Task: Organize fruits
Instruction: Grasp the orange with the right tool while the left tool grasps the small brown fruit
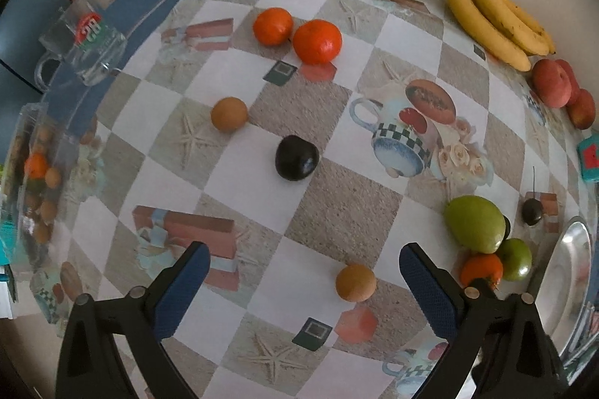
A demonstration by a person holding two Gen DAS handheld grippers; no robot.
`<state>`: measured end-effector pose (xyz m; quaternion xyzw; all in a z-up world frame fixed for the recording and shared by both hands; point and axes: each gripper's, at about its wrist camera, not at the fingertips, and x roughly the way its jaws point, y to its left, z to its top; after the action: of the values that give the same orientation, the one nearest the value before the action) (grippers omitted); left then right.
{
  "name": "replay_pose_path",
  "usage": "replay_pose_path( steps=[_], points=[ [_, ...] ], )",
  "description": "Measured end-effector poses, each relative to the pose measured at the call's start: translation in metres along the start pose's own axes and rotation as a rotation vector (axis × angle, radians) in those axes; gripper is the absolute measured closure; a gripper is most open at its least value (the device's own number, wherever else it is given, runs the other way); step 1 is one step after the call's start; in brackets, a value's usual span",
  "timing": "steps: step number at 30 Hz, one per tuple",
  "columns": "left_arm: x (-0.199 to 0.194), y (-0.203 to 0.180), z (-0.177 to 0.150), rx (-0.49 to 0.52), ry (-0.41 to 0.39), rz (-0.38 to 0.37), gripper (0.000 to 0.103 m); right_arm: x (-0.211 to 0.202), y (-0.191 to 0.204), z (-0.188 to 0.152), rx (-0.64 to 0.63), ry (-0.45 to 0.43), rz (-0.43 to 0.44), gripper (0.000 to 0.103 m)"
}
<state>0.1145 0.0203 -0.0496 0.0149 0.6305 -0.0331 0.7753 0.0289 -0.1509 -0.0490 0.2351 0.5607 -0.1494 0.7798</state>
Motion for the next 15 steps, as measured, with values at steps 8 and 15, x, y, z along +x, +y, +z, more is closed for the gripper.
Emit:
replay_pose_path(
  steps=[8, 15],
  points=[
    [0.009, 0.000, 0.000, -0.014, 0.020, -0.003, 0.001, 0.017, 0.005, 0.002, 0.008, 0.014, -0.001, 0.040],
    [0.016, 0.004, 0.003, -0.018, 0.019, -0.003, 0.001, 0.019, 0.012, 0.006, -0.001, -0.006, -0.017, 0.047]
  ],
)
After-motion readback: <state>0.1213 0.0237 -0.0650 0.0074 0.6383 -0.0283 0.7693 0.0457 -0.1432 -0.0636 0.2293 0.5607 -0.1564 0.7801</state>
